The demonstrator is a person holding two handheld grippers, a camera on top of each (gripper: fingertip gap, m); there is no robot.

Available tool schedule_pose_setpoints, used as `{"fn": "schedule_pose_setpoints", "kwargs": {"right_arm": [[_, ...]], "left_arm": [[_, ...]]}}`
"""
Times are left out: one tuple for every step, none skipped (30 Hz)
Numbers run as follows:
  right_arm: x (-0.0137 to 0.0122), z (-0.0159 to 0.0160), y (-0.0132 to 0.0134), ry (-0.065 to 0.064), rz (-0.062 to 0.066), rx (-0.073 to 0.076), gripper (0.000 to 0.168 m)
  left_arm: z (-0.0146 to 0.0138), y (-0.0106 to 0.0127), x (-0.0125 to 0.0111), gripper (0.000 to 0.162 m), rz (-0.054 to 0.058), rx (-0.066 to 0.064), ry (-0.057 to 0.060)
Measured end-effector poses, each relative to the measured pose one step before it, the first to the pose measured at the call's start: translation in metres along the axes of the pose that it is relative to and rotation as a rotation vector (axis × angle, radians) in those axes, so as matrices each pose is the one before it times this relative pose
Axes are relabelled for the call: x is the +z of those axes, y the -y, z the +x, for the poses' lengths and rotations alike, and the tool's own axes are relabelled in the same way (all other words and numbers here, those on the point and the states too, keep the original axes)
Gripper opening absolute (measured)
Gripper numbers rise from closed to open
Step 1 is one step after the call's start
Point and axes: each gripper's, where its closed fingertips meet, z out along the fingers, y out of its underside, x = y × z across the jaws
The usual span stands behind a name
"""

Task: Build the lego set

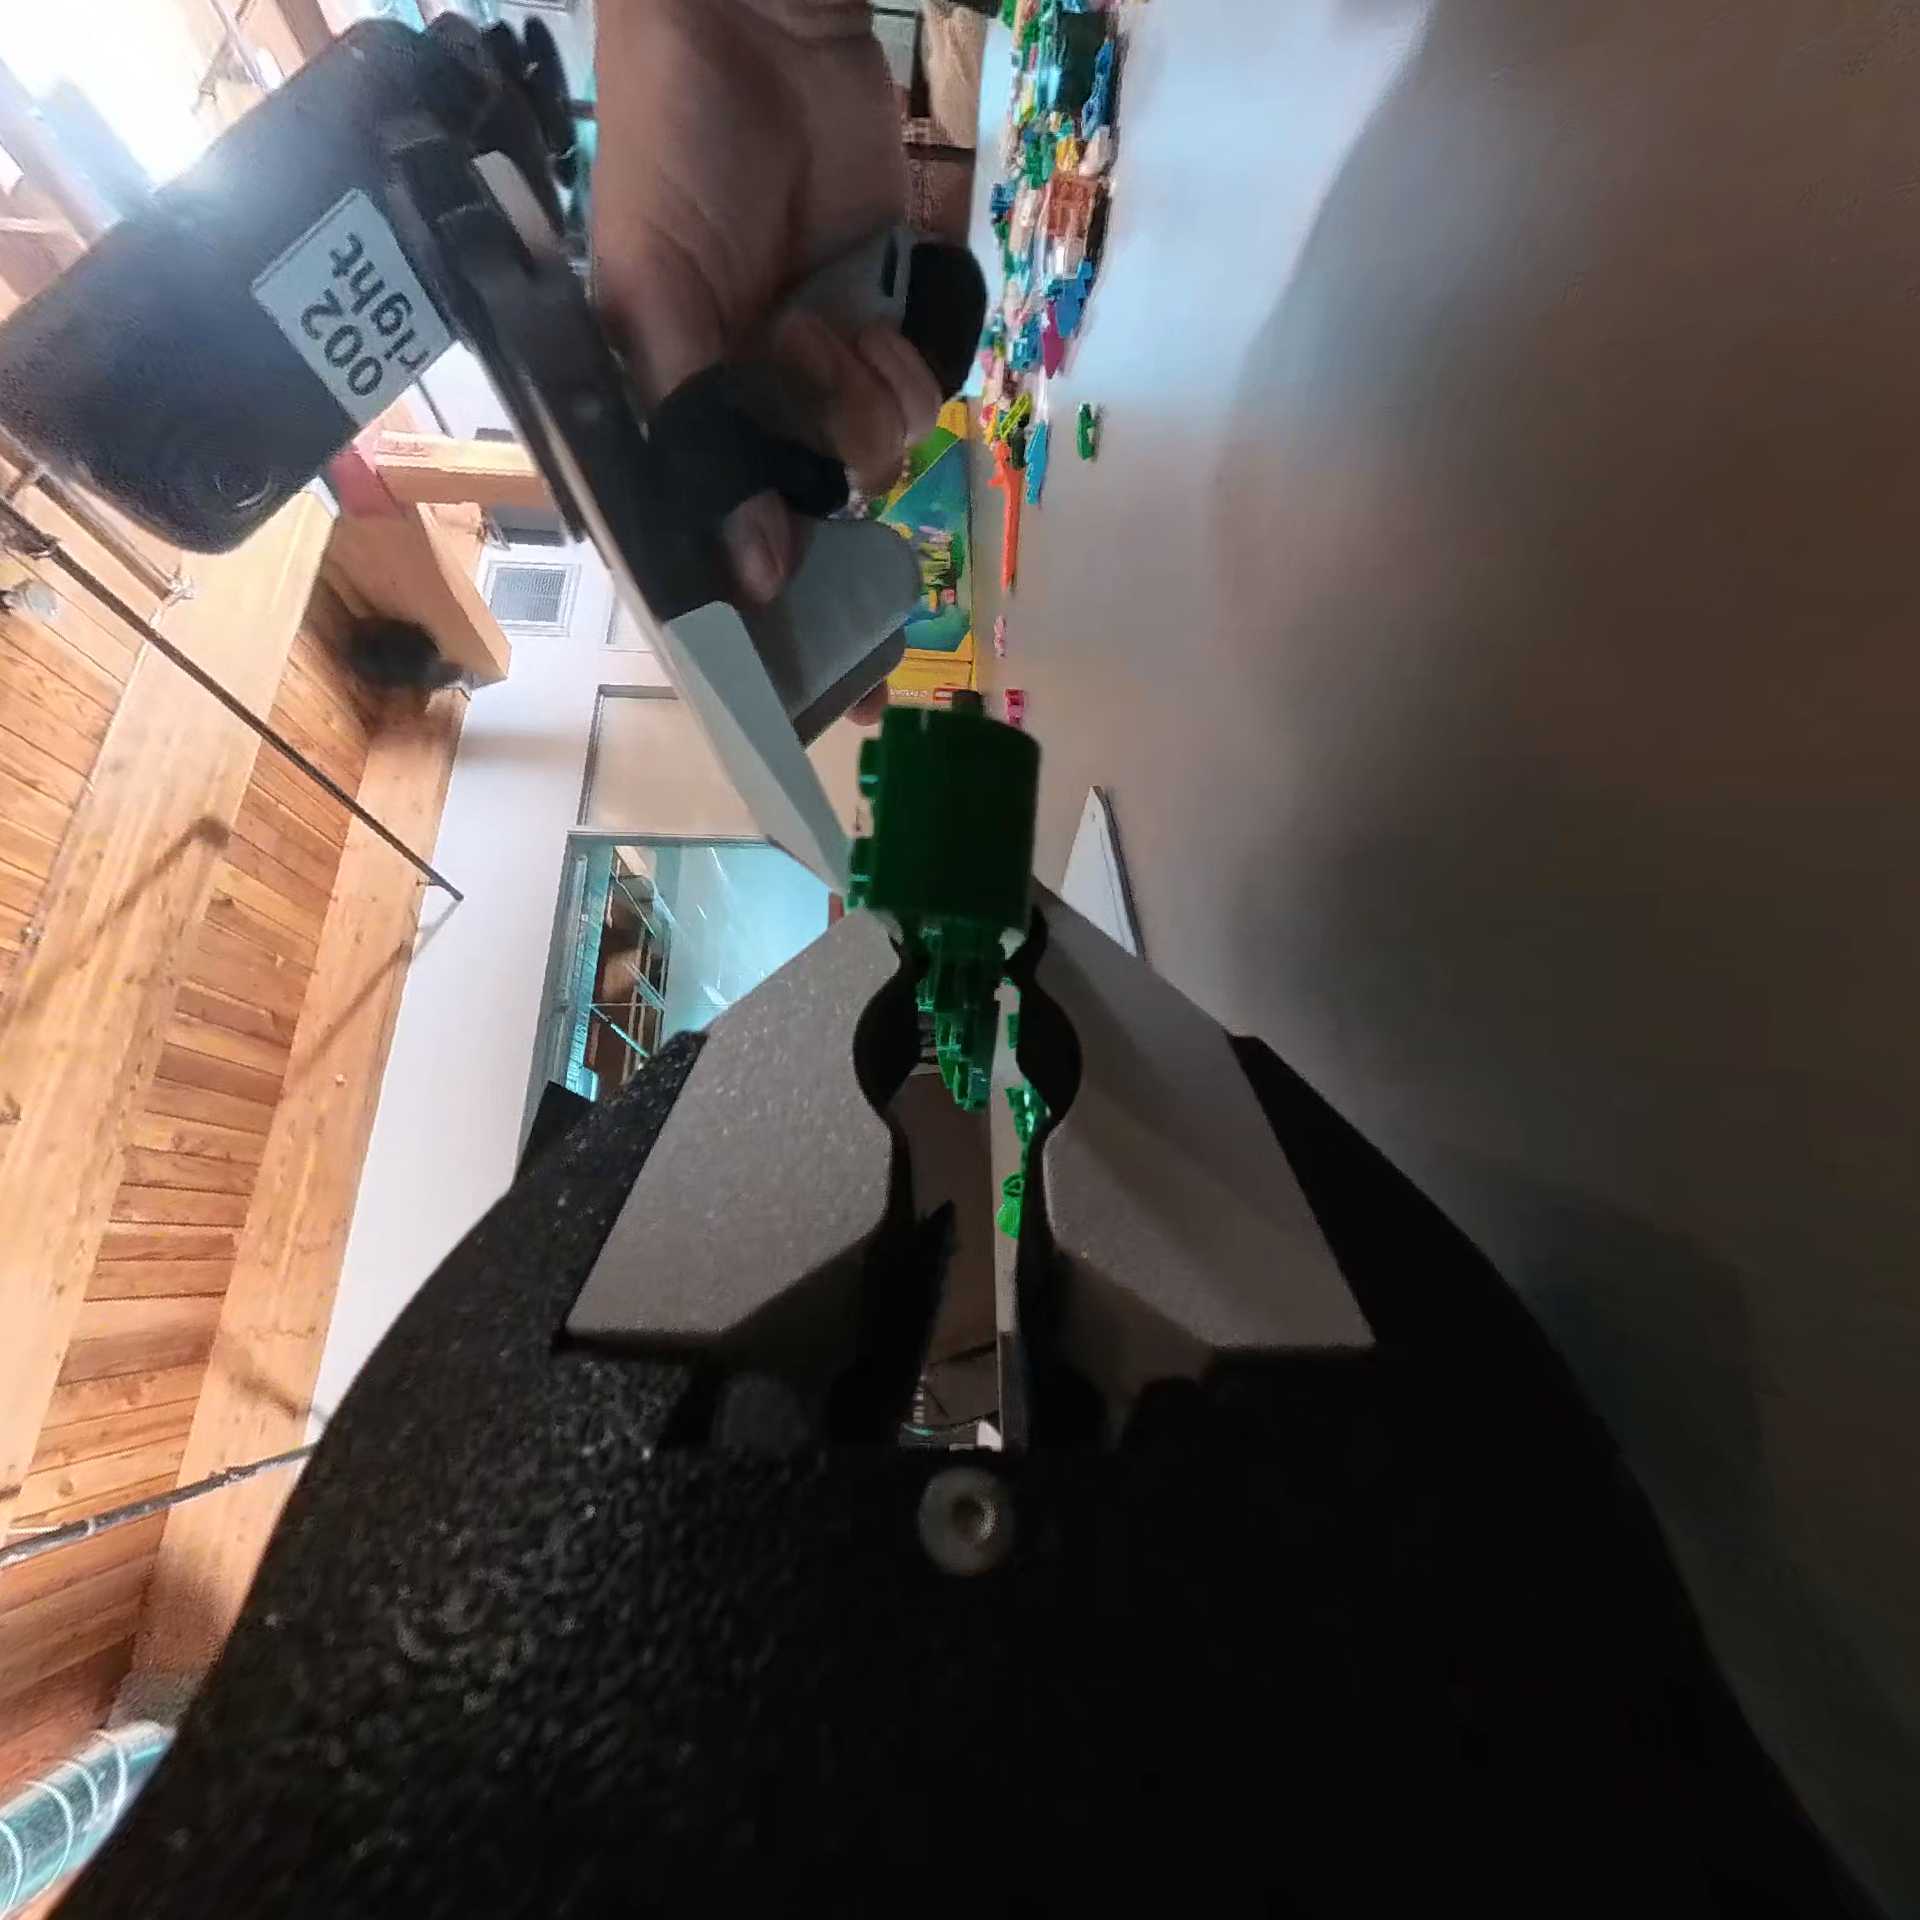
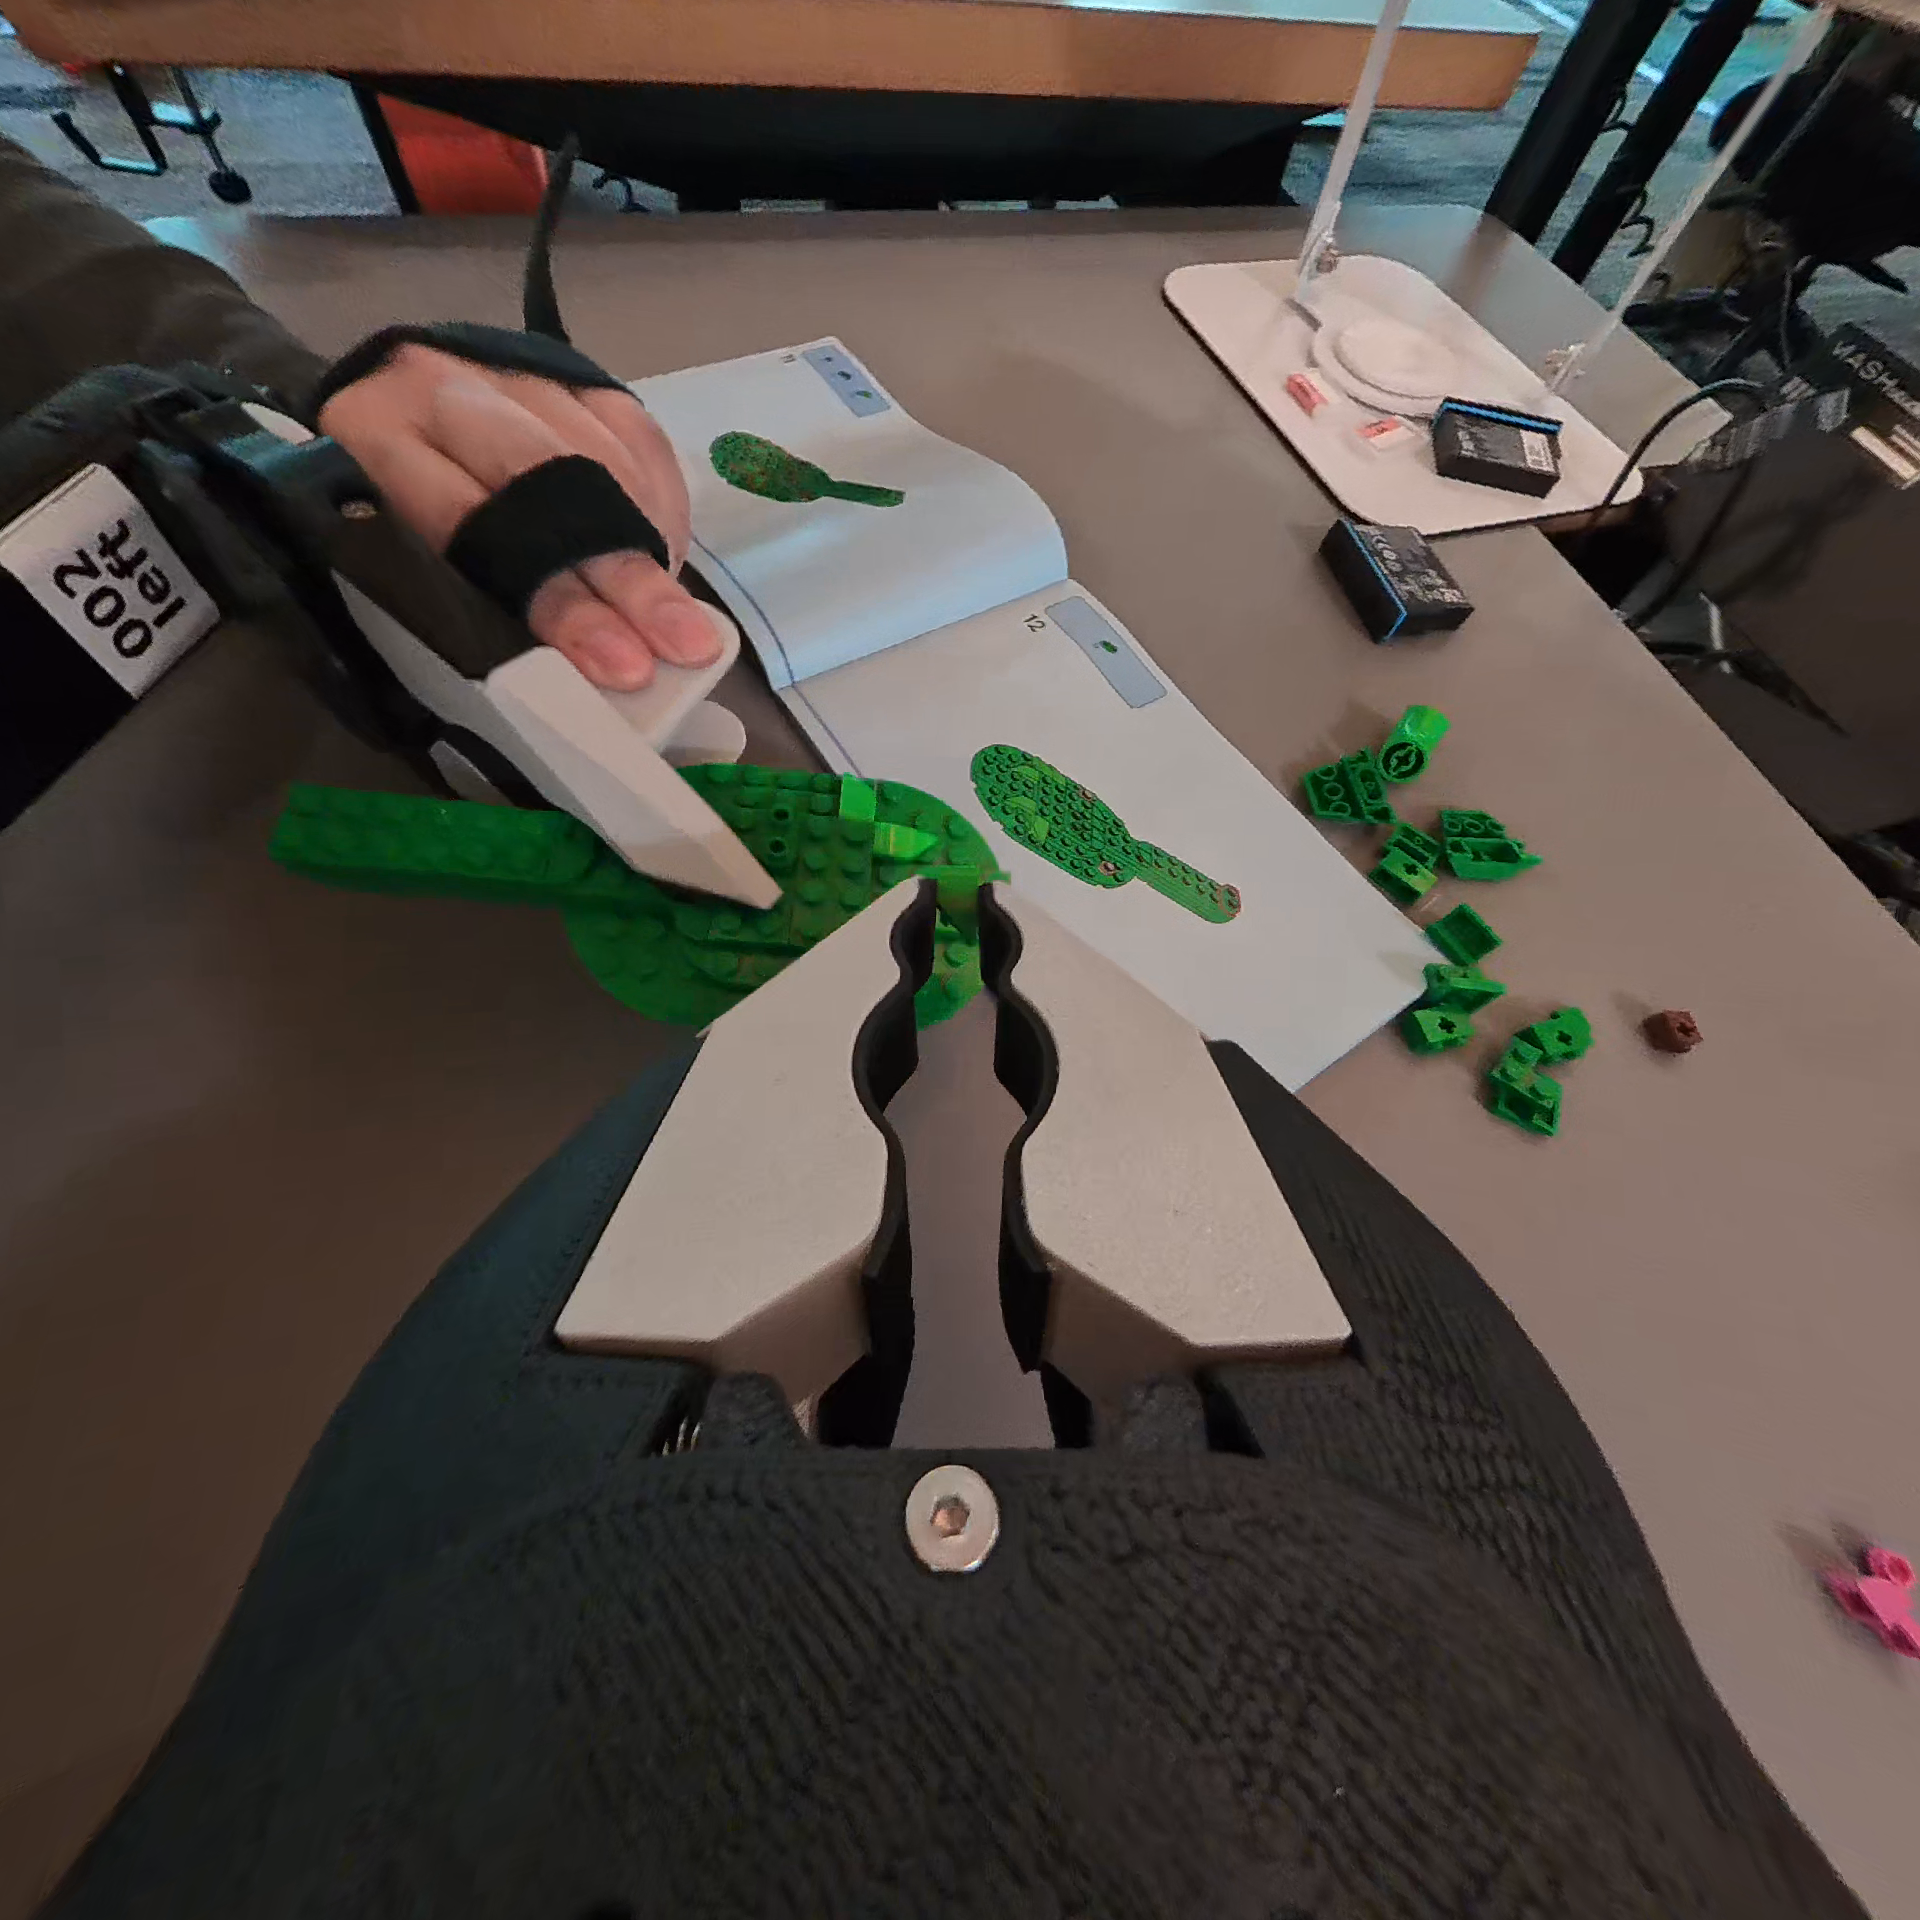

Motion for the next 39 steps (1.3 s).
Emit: {"fn": "schedule_pose_setpoints", "kwargs": {"right_arm": [[-0.00233,-0.0017,0.00052,0.004,0.0092,-0.0045,0.006],[-0.00316,-0.00138,0.00161,0.0054,0.0191,0.0026,0.006],[-0.00375,-0.0016,0.00198,0.0088,0.022,0.0074,0.006],[-0.00383,-0.00167,0.00149,0.0076,0.0184,0.0047,0.006],[-0.00363,-0.00139,0.0008,0.0032,0.0126,-0.0053,0.006],[-0.00317,-0.00099,0.00009,-0.0017,0.0071,-0.0116,0.006],[-0.00265,-0.00022,-0.00032,-0.0052,0.0021,-0.0094,0.006],[-0.00188,-0.00011,-0.00047,-0.0042,0.001,-0.0063,0.006],[-0.00136,-0.00055,0.00003,0.0001,0.0046,-0.006,0.006],[-0.0009,-0.00116,0.00067,0.0047,0.0086,-0.0057,0.006],[-0.00045,-0.00132,0.00099,0.0061,0.0096,-0.0055,0.006],[-0.00003,-0.00087,0.00066,0.0036,0.0063,-0.0037,0.006],[0.0002,-0.00024,-0.00015,0.0008,-0.0003,-0.0007,0.006],[0.0004,-0.00014,-0.00064,0.0014,-0.0023,-0.001,0.006],[0.00057,-0.00055,-0.00067,0.0032,-0.0014,-0.0003,0.006],[0.00044,-0.00085,-0.0004,0.0055,0.0006,0.0012,0.006],[0.00055,-0.00088,-0.00031,0.0058,0.0001,0.0021,0.006],[0.00032,-0.00044,-0.00047,0.0028,-0.0024,0.0009,0.006],[0.00011,-0.00029,-0.00041,0.0001,-0.0036,-0.0018,0.006],[-0.00005,-0.00016,-0.00024,-0.0005,-0.0024,-0.0021,0.006],[-0.00021,-0.0002,-0.00001,0.0002,-0.0015,-0.0003,0.007],[-0.00025,-0.0002,0.00021,0.0001,-0.0003,-0.0005,0.006],[-0.00039,-0.00002,0.00026,-0.0008,0.0006,-0.001,0.006],[-0.00036,0.00001,0.00005,-0.0006,-0.0003,-0.0003,0.006],[-0.00051,0.00015,-0.00008,-0.0013,-0.0008,0.0001,0.006],[-0.00041,0.00027,-0.00033,-0.0017,-0.0024,-0.0001,0.006],[-0.00041,0.00005,-0.00036,-0.0005,-0.0028,-0.0007,0.006],[-0.00038,0.00009,-0.00036,-0.0014,-0.002,-0.0014,0.006],[-0.00026,0.00011,-0.00045,-0.0016,-0.0034,-0.0015,0.006],[-0.00034,-0.00027,-0.00057,0.0013,-0.004,-0.0006,0.006],[-0.00003,-0.00073,-0.00056,0.004,-0.0042,0.0007,0.006],[-0.00002,-0.0009,-0.00047,0.0041,-0.0037,-0.0002,0.006],[0.00013,-0.00141,-0.00052,0.0071,-0.0049,-0.0004,0.006],[0.00041,-0.00146,-0.00055,0.0058,-0.0057,-0.0014,0.006],[0.00062,-0.00132,-0.00067,0.0046,-0.0071,-0.0038,0.007],[0.00077,-0.00192,-0.00064,0.0074,-0.008,-0.0054,0.006],[0.00101,-0.00186,-0.00024,0.0059,-0.0056,-0.0056,0.007],[0.00104,-0.00177,-0.00017,0.0063,-0.006,-0.0036,0.007],[0.00121,-0.00214,-0.00032,0.0087,-0.0062,-0.0028,0.007]], "left_arm": [[-0.00288,0.00163,-0.00141,0.01,0.0024,-0.0035,0.0151],[-0.00178,0.00195,-0.001,0.01,0.0051,-0.0061,0.009],[-0.00033,0.00099,0.00003,0.01,0.0021,-0.0064,0.0023],[0.00123,0.00034,0.00037,0.01,0.0005,-0.0012,-0.0046],[0.00102,0.00029,-0.00028,0.01,0.0023,0.0083,-0.002],[-0.00081,0.00024,-0.00053,0.01,-0.0008,0.0076,0.0059],[-0.00195,0.00043,-0.00046,0.01,-0.0011,-0.0007,0.0097],[-0.00163,0.00125,-0.00039,0.01,0.0039,-0.0058,0.0072],[-0.00077,0.0013,-0.00013,0.01,0.0037,-0.0015,0.0039],[-0.0005,0.00103,-0.00014,0.01,0.0003,0.0051,0.0045],[-0.00046,0.00112,-0.00023,0.01,0.0,0.0067,0.0034],[-0.00006,0.00115,-0.00008,0.01,0.0018,0.0024,0.001],[0.00002,0.00114,-0.00014,0.01,0.0041,0.0015,0.0008],[-0.00001,0.00074,-0.00006,0.01,0.0044,0.0018,0.0014],[0.00025,-0.00004,0.00021,0.01,0.0003,0.0005,-0.0006],[0.00015,-0.00014,0.00014,0.01,-0.0012,-0.0007,-0.0007],[-0.00007,0.00035,-0.00017,0.009,0.0011,0.0003,0.0004],[-0.00052,0.00078,-0.00041,0.01,0.0025,0.003,0.0032],[-0.00047,0.00076,-0.00022,0.01,0.0016,0.0049,0.0033],[0.00007,0.00087,-0.00016,0.01,0.0025,0.0039,0.0006],[0.00062,0.00056,0.00005,0.01,0.0023,0.0037,-0.0026],[0.00043,0.00023,-0.00009,0.01,0.0013,0.0044,-0.0017],[-0.00007,-0.0002,-0.00007,0.01,-0.0001,0.0021,0.0008],[-0.00037,-0.00048,0.00001,0.01,-0.001,-0.0023,0.0008],[-0.00008,-0.00065,0.00004,0.01,-0.0013,-0.0037,-0.0006],[0.00001,-0.00077,0.0,0.01,-0.0015,-0.0024,-0.0004],[-0.0002,-0.00106,0.00018,0.01,-0.0035,-0.0001,0.0006],[-0.00006,-0.00099,0.00002,0.01,-0.0021,0.0,0.0002],[0.00011,-0.00057,0.00012,0.01,0.0006,-0.0016,-0.0009],[0.00004,-0.00062,0.00009,0.01,0.0002,-0.0029,-0.0005],[0.00001,-0.00076,0.00023,0.01,-0.001,-0.0036,-0.0007],[0.00019,-0.00045,0.00026,0.01,0.0003,-0.0039,-0.0017],[0.00042,-0.00017,0.00018,0.01,0.0019,-0.0025,-0.0026],[0.00059,-0.00021,0.00005,0.01,0.0008,-0.0011,-0.0031],[0.00041,0.00041,0.0,0.01,0.0032,0.0008,-0.0018],[0.00023,0.00127,-0.00023,0.01,0.0079,0.0021,-0.0004],[-0.00003,0.00116,-0.0003,0.01,0.0063,0.0024,0.0007],[-0.00044,0.00127,-0.00037,0.01,0.0062,0.0035,0.0038],[-0.00083,0.00115,-0.00053,0.01,0.0063,0.0036,0.0058]]}}
